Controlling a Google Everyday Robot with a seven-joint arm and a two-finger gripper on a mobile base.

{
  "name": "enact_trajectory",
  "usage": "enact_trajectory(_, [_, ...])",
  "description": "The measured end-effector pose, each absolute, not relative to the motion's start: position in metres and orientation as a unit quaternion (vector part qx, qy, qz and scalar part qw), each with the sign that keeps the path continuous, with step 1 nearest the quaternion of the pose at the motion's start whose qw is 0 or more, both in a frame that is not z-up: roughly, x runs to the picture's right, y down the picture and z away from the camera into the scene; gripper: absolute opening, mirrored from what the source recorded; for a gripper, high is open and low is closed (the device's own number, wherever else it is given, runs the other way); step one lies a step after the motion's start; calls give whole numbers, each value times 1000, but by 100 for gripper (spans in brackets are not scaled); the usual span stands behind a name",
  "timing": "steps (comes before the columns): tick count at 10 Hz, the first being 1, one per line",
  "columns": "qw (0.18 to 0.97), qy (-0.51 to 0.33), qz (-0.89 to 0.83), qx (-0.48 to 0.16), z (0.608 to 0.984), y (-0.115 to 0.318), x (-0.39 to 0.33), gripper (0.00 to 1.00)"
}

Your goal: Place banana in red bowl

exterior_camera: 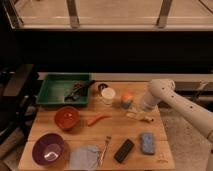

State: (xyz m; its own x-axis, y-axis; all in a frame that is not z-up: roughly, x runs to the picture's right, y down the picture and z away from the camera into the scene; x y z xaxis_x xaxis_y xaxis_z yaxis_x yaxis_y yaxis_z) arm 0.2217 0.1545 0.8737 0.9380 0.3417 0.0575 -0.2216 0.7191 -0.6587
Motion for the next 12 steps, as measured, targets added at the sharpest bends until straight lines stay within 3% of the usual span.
enact_trajectory(3, [923, -90, 145, -345, 872, 157, 222, 3])
enact_trajectory(4, [924, -94, 143, -343, 865, 154, 223, 0])
enact_trajectory(8, [911, -171, 119, -357, 816, 134, 210, 0])
enact_trajectory(12, [873, -294, 49, -385, 758, 123, 132, 0])
